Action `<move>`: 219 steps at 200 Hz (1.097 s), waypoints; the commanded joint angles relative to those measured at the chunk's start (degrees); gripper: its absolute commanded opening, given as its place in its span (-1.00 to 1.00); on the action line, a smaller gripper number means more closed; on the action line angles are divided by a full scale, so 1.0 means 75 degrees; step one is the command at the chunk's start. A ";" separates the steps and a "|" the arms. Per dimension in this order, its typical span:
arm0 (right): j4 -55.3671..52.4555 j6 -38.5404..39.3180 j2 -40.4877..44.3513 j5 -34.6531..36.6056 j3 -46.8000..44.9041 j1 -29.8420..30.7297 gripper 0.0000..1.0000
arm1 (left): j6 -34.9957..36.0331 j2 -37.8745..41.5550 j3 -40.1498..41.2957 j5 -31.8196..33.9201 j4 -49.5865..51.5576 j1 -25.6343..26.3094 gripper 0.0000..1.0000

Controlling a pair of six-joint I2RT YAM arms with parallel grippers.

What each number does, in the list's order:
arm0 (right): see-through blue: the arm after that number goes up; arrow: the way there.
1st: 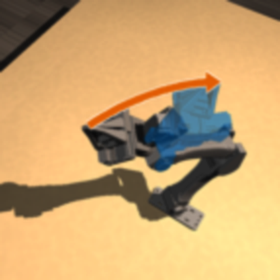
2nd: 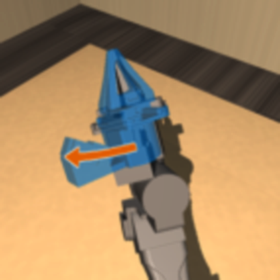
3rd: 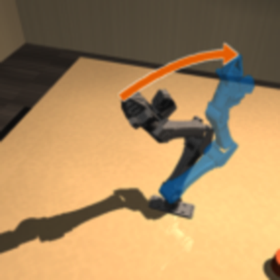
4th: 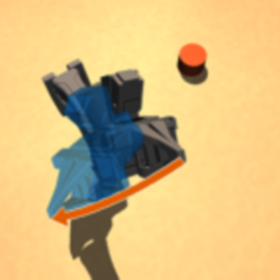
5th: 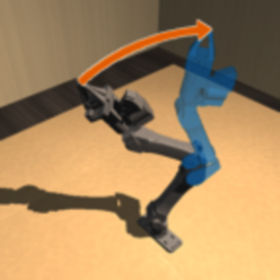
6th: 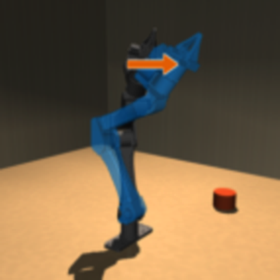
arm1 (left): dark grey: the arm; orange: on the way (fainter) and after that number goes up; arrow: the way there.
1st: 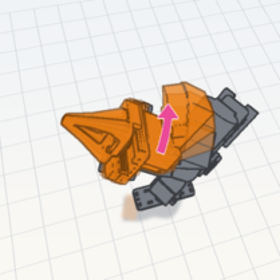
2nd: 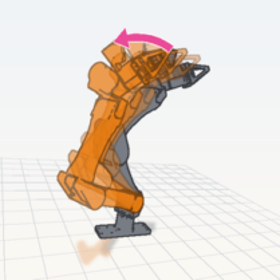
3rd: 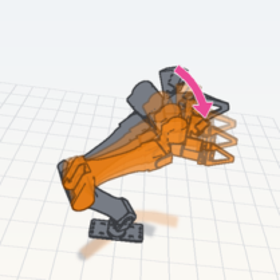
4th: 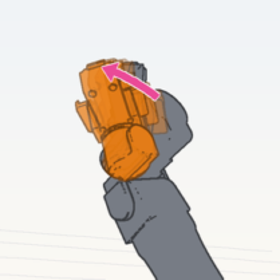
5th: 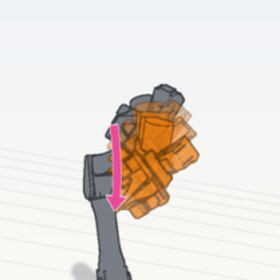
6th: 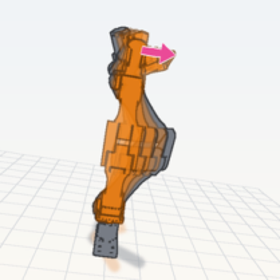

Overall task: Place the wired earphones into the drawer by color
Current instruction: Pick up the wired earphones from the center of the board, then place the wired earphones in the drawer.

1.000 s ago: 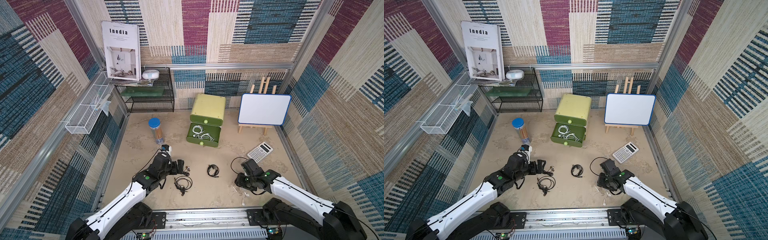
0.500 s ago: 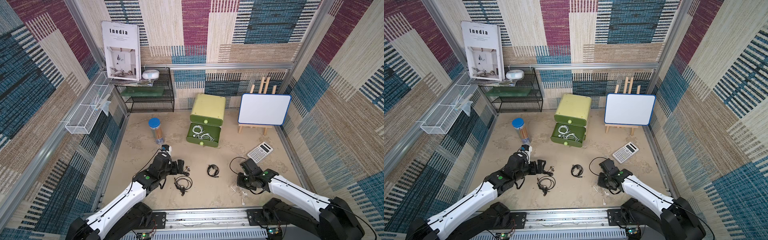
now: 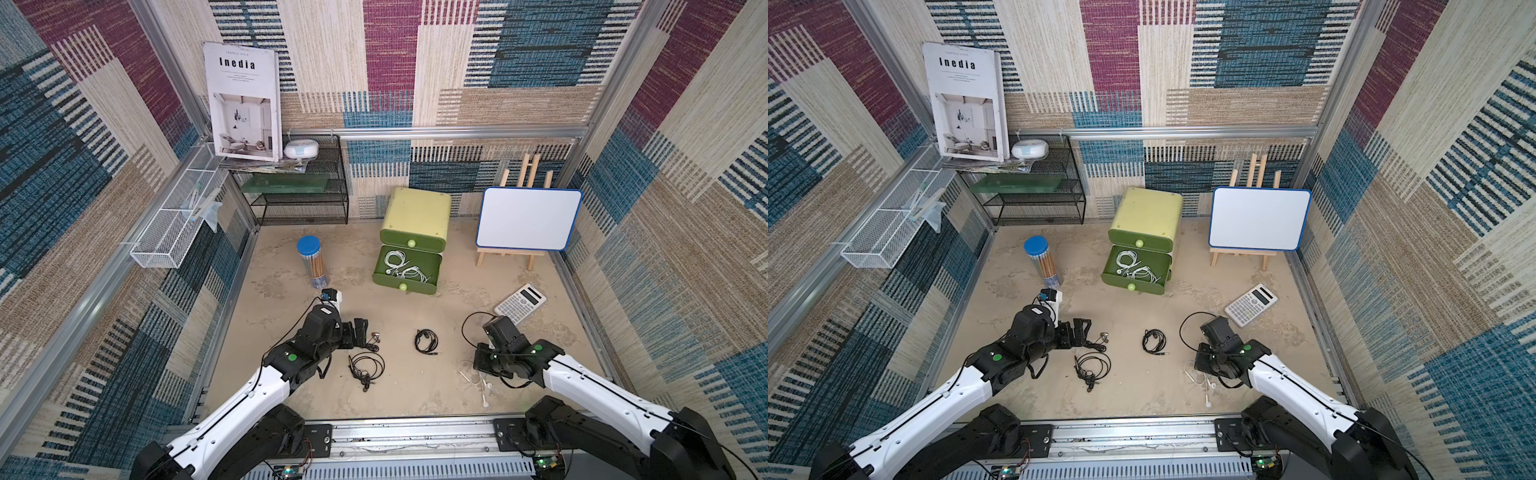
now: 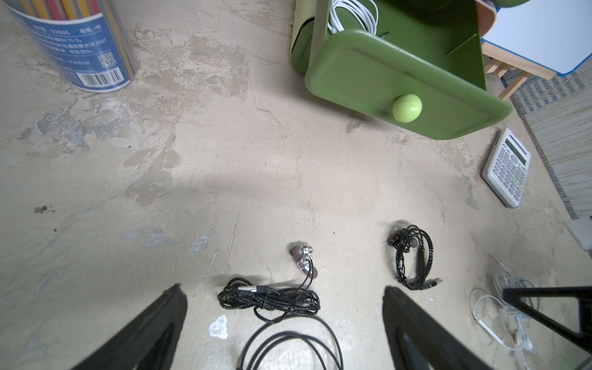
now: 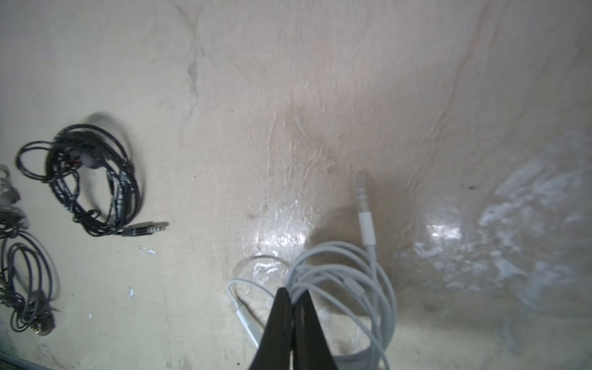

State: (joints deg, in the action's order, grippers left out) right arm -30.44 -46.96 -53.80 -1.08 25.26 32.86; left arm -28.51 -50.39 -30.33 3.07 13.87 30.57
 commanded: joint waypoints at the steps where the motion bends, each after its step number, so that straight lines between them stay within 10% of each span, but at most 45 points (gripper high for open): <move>1: -0.0112 0.0134 0.0258 0.0115 0.0239 0.0001 -1.00 | -0.0062 0.0092 -0.0035 0.0059 0.0141 0.0002 0.98; 219: 0.2853 0.2555 -0.2142 0.0462 0.4918 0.0009 -1.00 | 0.0292 0.0397 0.0101 -0.0239 -0.0855 0.0003 0.98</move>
State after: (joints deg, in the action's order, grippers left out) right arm -14.90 -30.22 -66.74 0.64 59.53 32.88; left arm -29.63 -47.40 -29.54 1.56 12.12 30.57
